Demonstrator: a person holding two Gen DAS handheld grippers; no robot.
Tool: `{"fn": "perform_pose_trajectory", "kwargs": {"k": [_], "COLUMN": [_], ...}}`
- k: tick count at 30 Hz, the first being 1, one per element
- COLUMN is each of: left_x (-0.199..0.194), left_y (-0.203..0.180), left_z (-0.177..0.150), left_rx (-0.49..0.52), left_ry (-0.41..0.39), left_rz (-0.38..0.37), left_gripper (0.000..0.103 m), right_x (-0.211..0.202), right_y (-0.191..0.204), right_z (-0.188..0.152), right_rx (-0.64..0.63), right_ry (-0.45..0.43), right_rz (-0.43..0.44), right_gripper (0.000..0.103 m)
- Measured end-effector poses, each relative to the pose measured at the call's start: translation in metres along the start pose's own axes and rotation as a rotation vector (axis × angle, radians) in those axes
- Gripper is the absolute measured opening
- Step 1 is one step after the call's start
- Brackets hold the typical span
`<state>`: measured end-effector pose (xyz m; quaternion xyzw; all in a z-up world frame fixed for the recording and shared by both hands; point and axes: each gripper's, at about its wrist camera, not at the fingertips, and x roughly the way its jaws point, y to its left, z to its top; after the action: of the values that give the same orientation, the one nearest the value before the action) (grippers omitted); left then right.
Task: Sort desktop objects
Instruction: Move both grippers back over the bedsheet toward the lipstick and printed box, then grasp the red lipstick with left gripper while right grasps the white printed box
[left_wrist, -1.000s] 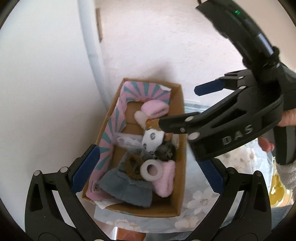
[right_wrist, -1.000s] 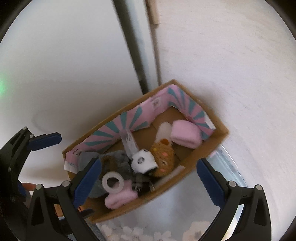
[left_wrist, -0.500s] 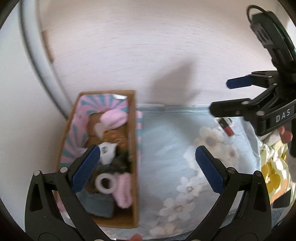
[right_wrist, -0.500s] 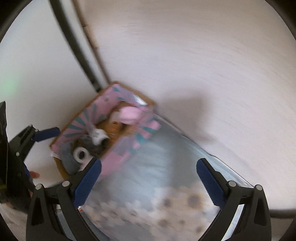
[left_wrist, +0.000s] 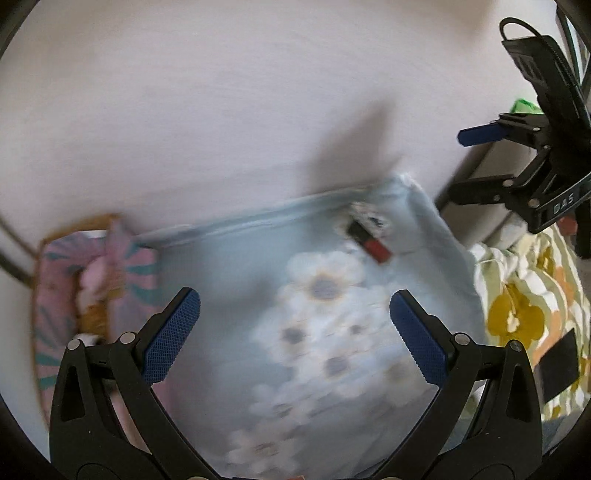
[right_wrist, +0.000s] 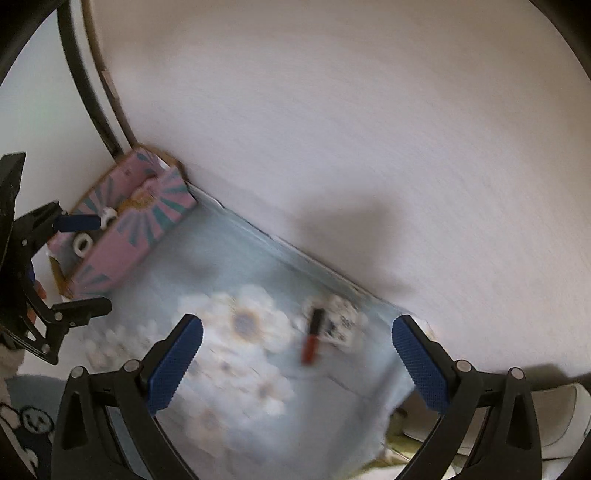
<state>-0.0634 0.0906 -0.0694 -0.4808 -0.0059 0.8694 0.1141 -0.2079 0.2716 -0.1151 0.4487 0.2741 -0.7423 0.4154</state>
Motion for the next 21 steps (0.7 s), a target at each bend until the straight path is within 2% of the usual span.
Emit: {"fn": "perform_pose_trajectory", "kwargs": {"k": [3,5,8,12,15,17,21], "left_x": [0.035,0.06,0.098,0.134,0.157,0.17,0.188], "left_y": [-0.024,-0.04,-0.061,-0.086,-0.093,-0.092,-0.095], "left_z": [0.001,-0.001,-0.004,-0.003,0.002,0.007,0.01], "left_rx": [-0.014,-0.03,-0.055,-0.074,-0.105,-0.155,-0.166], "left_ry": [0.032,0.054,0.087,0.079,0.096,0.103,0.112], "left_rz": [-0.031,-0.041,-0.035,0.002,0.044,0.015,0.048], "left_gripper": [0.102,0.102,0.099,0.099,0.098,0.095,0.093], "right_x": [0.016,0.032,0.057,0.095,0.124,0.141,0.167], "right_y": [-0.021,-0.035,-0.055,-0.077,-0.082,-0.085,-0.091], "right_z": [-0.017,-0.025,-0.031,-0.037,-0.037,-0.037,-0.036], "right_rx": [0.025,0.06,0.114,0.197,0.22,0.231,0.283], "right_ry": [0.037,0.059,0.089,0.12,0.148,0.167,0.191], "right_rz": [0.003,0.04,0.085,0.167,0.207,0.231,0.297], "right_gripper": [0.102,0.101,0.094,0.083,0.074,0.073,0.073]}}
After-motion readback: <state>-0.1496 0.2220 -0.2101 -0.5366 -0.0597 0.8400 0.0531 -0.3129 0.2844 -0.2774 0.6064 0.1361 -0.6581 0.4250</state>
